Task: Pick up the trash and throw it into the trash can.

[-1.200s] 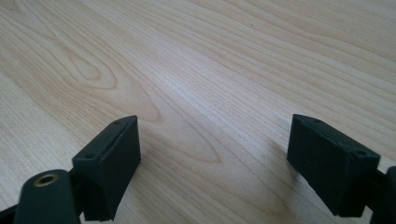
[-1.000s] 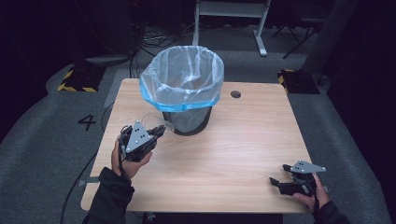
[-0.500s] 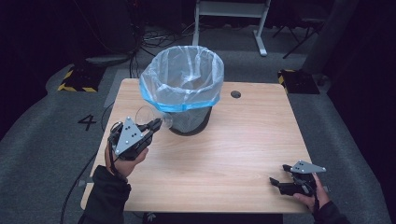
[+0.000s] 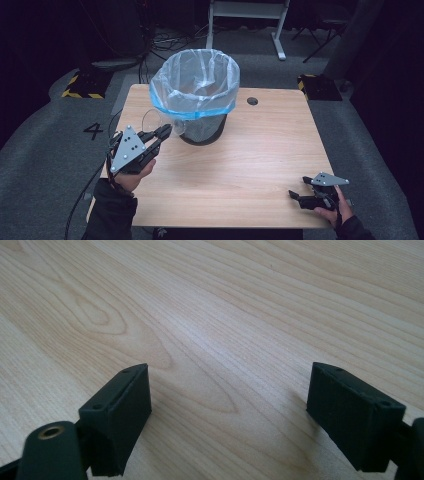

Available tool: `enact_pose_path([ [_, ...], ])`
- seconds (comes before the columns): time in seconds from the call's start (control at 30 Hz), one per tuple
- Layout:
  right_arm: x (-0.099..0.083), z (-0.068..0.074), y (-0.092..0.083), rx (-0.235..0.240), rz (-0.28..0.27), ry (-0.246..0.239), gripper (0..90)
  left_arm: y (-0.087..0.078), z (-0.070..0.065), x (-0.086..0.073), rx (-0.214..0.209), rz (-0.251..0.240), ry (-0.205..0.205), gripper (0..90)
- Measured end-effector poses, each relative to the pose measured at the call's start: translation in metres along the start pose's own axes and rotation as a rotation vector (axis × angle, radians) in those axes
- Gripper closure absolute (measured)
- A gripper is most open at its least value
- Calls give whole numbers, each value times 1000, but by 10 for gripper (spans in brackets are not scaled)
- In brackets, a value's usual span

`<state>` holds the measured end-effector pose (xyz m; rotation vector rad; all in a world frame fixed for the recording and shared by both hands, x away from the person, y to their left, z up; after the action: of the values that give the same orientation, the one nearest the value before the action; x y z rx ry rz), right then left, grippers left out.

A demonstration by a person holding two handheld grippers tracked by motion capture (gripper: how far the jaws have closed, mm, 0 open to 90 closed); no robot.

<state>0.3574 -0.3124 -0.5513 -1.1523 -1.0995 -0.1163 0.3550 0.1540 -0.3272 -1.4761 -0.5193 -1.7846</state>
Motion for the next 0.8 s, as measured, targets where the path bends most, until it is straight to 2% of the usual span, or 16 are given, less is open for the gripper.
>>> enact_pose_path([
  [0.03, 0, 0, 0, 1, -1, 0, 179, -2, 1, 1, 2, 8, 7, 867],
  [0.13, 0, 0, 0, -1, -1, 0, 179, -6, 2, 9, -10, -14, -5, 867],
  [0.27, 0, 0, 0, 1, 1, 1, 178, -6, 5, 20, 7, -21, 30, 867],
  [0.3, 0, 0, 0, 1, 1, 1, 178, -5, 5, 23, 4, -22, 23, 867],
  [0.43, 0, 0, 0, -1, -1, 0, 178, 3, 9, 34, 5, -28, 46, 867],
  [0.63, 0, 0, 0, 1, 0, 1, 178, 18, 15, 45, 2, -27, 34, 867],
  [0.8, 0, 0, 0, 1, 0, 1, 178, 32, 22, 56, 19, -31, 43, 867],
])
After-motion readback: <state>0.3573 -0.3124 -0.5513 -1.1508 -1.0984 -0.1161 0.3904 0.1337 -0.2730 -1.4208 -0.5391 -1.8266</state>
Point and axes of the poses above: each handheld gripper's, and its own axes: y roughly forward along the jaws, x roughly out of its top, z roughly to its left, the point moved 7 cm from there along y, roughly forward along the jaws
